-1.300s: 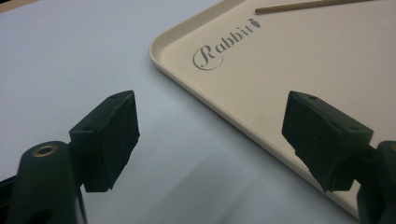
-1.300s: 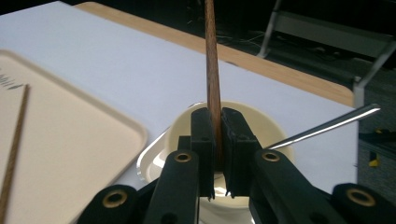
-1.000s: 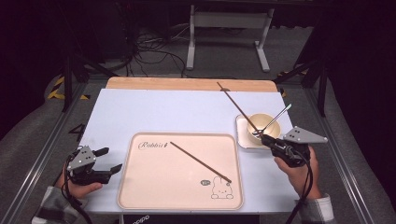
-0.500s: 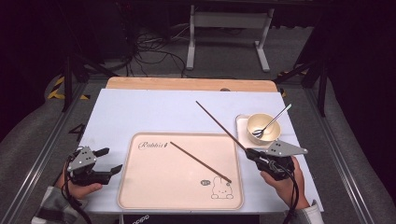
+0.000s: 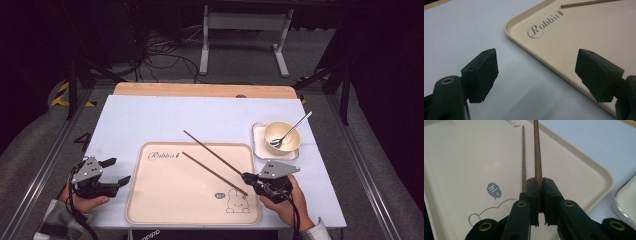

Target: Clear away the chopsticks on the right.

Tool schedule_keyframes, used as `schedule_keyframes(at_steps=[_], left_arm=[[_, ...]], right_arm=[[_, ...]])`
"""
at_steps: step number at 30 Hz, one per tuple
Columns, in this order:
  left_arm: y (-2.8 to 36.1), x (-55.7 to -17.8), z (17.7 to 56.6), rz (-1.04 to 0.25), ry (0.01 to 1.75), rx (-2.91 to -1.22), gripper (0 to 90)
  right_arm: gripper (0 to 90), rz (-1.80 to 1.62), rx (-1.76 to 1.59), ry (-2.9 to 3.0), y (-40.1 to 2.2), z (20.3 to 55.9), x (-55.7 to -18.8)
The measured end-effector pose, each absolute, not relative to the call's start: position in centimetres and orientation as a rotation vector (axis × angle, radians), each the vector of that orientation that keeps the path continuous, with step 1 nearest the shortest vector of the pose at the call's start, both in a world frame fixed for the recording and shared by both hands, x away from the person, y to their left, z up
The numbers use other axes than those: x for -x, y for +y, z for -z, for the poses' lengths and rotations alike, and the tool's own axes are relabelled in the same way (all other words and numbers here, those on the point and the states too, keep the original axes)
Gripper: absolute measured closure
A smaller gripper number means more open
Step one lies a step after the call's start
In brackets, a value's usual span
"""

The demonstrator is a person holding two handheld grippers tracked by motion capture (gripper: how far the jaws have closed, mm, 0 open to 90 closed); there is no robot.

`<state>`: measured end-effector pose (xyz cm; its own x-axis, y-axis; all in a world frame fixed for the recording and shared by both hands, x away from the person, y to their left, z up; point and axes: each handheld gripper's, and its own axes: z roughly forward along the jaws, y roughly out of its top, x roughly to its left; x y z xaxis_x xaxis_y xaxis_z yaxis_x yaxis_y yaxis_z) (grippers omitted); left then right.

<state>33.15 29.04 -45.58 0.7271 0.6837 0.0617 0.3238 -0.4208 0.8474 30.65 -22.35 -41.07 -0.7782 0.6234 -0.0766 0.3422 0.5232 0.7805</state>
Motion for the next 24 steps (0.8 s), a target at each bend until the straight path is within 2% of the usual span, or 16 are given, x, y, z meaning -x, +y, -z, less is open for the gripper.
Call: schedule_keyframes(at_steps=[10, 24], left_arm=[[29.1, -33.0, 45.5, -0.506, 0.762, -2.028, 19.4], [29.1, -33.0, 45.5, -0.499, 0.76, -2.027, 19.3]], right_arm=[[84.4, -1.004, -0.798, 2.528, -20.1, 43.5, -29.4], [81.5, -0.951, -0.814, 2.543, -20.2, 44.2, -28.7]])
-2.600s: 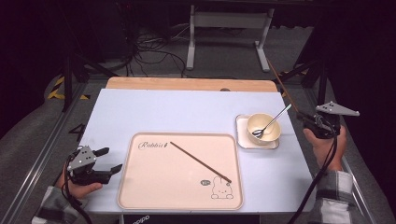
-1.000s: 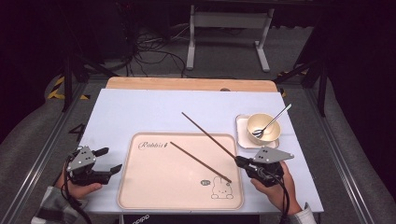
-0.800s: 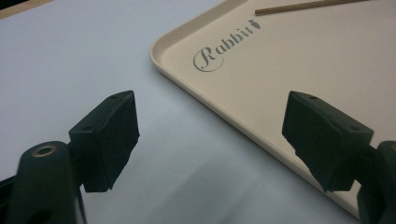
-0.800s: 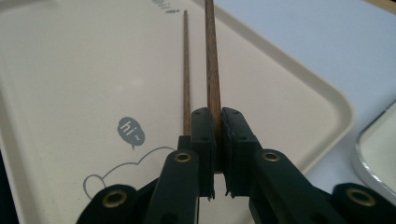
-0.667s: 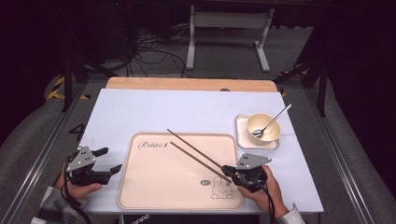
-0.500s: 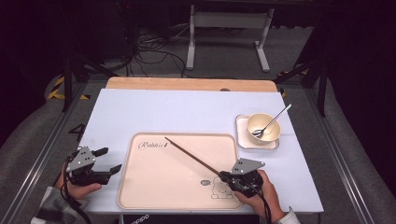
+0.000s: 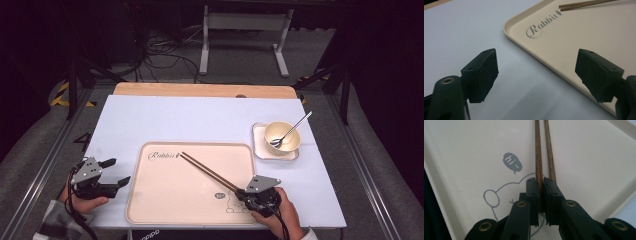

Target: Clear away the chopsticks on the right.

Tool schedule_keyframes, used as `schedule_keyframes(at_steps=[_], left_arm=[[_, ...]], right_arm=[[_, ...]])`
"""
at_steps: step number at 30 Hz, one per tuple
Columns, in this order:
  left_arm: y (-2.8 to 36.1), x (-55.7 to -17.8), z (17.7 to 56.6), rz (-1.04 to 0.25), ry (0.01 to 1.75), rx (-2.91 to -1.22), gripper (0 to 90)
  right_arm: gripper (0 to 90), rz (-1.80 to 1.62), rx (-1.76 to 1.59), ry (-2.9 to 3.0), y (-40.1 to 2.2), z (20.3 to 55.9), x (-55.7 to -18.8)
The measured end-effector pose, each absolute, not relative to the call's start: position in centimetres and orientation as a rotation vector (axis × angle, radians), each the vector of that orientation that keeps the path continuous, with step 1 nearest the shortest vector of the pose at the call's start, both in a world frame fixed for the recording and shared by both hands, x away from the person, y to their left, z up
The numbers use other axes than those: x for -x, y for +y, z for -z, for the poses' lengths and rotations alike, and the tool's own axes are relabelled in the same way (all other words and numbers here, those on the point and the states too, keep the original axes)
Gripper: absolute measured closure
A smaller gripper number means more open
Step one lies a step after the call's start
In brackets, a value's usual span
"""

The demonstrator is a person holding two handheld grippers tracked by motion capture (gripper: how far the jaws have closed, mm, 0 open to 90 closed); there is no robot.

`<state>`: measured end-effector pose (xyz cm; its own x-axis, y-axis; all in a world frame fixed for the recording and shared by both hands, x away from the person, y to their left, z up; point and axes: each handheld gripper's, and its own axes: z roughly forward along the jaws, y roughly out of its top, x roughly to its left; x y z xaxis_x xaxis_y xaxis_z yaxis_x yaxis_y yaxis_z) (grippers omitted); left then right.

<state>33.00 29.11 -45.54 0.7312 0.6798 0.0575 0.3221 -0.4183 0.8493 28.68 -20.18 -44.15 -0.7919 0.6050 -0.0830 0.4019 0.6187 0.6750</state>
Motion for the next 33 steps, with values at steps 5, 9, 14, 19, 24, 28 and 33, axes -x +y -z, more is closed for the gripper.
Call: schedule_keyframes(at_steps=[5, 9, 14, 19, 24, 28, 33], left_arm=[[29.1, -33.0, 45.6, -0.496, 0.757, -2.029, 19.2], [29.1, -33.1, 45.6, -0.495, 0.759, -2.029, 19.2], [29.0, -33.1, 45.7, -0.492, 0.756, -2.037, 19.1], [29.0, -33.1, 45.7, -0.495, 0.757, -2.039, 19.2], [29.0, -33.1, 45.7, -0.495, 0.759, -2.038, 19.3], [29.0, -33.1, 45.7, -0.494, 0.76, -2.039, 19.2], [29.0, -33.1, 45.7, -0.495, 0.759, -2.038, 19.4]], right_arm=[[76.7, -0.95, -0.821, 2.528, -20.4, 44.1, -28.7], [73.5, -0.974, -0.82, 2.51, -20.6, 43.9, -28.8], [67.4, -1.011, -0.814, 2.506, -20.6, 43.9, -28.9], [65.4, -1.037, -0.806, 2.489, -20.8, 43.7, -29.0], [64.1, -1.08, -0.819, 2.473, -20.9, 43.5, -29.3], [64.8, -1.105, -0.818, 2.461, -20.9, 43.2, -29.7], [67.3, -1.119, -0.813, 2.459, -21.0, 42.9, -30.1]])
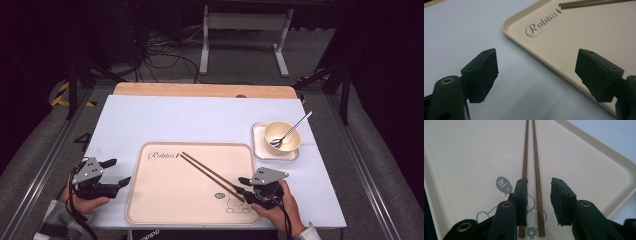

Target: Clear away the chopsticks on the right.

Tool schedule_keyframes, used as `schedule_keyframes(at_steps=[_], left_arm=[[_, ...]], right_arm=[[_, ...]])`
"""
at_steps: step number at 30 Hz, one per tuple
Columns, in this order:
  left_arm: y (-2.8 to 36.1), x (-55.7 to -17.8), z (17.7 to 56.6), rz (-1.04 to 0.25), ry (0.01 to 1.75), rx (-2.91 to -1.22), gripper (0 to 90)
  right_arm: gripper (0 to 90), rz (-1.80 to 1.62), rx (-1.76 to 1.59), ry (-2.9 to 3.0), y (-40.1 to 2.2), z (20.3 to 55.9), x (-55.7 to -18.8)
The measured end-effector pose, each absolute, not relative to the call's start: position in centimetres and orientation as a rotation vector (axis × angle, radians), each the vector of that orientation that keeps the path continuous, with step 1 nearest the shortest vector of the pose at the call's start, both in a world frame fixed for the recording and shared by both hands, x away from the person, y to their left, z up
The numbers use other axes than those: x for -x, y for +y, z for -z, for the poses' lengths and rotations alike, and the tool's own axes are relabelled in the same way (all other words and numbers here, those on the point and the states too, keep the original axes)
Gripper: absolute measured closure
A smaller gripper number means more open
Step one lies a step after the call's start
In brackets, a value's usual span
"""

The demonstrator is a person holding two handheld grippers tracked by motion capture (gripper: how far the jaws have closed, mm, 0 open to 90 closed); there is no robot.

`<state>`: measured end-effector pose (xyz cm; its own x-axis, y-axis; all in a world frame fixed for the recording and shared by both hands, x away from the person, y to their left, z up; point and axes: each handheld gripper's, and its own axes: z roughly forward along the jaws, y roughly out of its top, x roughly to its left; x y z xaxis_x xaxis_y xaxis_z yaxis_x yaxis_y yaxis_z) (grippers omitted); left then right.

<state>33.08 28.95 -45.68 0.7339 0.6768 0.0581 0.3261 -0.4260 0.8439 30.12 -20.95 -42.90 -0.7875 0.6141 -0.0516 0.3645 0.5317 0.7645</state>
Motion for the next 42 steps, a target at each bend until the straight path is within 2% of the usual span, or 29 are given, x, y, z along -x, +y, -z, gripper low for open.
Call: schedule_keyframes(at_steps=[4, 15, 19, 24, 27, 33, 36, 42], left_arm=[[28.9, -33.1, 45.7, -0.497, 0.755, -2.037, 19.5], [29.0, -33.1, 45.6, -0.492, 0.755, -2.031, 19.6], [28.9, -33.0, 45.5, -0.503, 0.755, -2.026, 19.2], [28.9, -32.9, 45.5, -0.504, 0.763, -2.027, 18.9], [28.9, -33.0, 45.6, -0.501, 0.763, -2.026, 18.8], [28.7, -33.1, 45.7, -0.494, 0.76, -2.035, 18.7], [28.6, -33.1, 45.7, -0.497, 0.751, -2.043, 19.0], [28.8, -33.1, 45.8, -0.485, 0.764, -2.038, 19.1]], right_arm=[[71.7, -1.118, -0.806, 2.457, -20.9, 42.8, -30.4], [75.8, -1.143, -0.828, 2.408, -22.3, 41.3, -31.1], [81.2, -1.143, -0.848, 2.387, -23.0, 41.1, -31.4], [87.5, -1.118, -0.841, 2.405, -22.7, 41.6, -31.4], [87.0, -1.105, -0.847, 2.433, -22.5, 42.4, -31.5], [80.2, -1.142, -0.84, 2.456, -20.8, 43.0, -32.6], [90.0, -1.162, -0.774, 2.493, -19.3, 42.9, -33.2], [90.0, -1.14, -0.678, 2.533, -17.0, 42.7, -34.4]])
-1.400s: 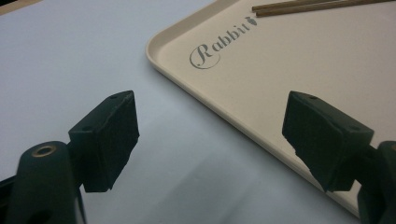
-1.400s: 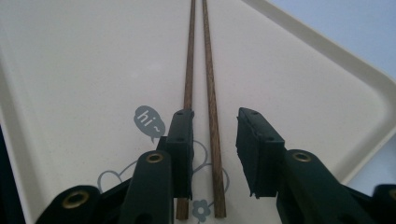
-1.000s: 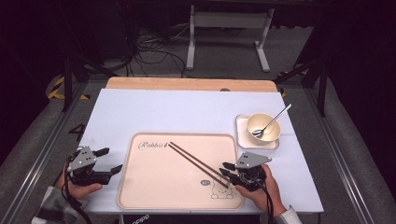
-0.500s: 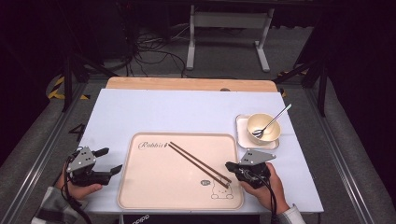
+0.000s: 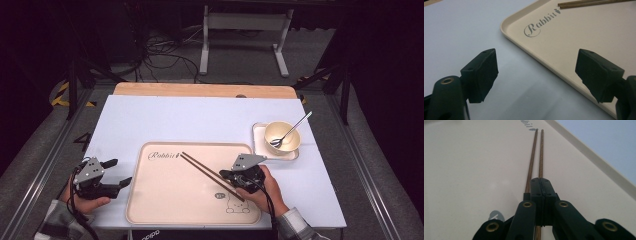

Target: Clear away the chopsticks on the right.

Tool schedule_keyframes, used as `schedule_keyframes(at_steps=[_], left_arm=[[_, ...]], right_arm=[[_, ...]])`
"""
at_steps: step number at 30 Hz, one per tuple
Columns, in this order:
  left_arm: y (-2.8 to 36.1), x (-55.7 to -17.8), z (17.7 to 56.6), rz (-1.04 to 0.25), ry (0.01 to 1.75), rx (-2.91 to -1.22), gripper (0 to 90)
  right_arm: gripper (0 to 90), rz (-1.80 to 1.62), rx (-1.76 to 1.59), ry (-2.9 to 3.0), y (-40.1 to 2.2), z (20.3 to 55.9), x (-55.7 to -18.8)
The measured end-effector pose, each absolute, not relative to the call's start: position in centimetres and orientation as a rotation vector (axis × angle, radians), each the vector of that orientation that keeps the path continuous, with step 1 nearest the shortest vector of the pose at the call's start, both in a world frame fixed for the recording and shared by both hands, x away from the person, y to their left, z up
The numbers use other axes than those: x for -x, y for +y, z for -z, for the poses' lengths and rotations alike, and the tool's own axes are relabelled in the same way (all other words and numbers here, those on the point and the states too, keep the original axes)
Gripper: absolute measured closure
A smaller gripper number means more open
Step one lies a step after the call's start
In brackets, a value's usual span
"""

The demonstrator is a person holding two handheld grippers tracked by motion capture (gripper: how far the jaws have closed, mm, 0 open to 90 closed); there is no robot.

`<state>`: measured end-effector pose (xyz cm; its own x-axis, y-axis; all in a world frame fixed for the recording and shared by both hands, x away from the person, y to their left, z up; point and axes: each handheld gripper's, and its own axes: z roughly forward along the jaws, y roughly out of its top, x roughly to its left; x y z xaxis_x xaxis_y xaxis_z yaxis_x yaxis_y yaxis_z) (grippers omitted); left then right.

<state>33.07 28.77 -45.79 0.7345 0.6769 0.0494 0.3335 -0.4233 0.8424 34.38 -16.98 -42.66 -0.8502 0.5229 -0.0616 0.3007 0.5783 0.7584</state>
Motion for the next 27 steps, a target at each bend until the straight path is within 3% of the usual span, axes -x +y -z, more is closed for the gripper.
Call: schedule_keyframes(at_steps=[8, 18, 27], left_arm=[[28.7, -33.3, 45.8, -0.481, 0.769, -2.044, 19.4], [28.8, -33.0, 45.8, -0.478, 0.752, -2.043, 19.4], [28.6, -33.2, 45.9, -0.467, 0.752, -2.055, 19.4]], right_arm=[[90.0, -1.195, -0.617, 2.584, -13.9, 41.8, -37.1], [90.0, -1.056, -0.567, 2.699, -8.8, 43.6, -40.2], [90.0, -1.019, -0.553, 2.72, -7.7, 44.2, -41.5]])
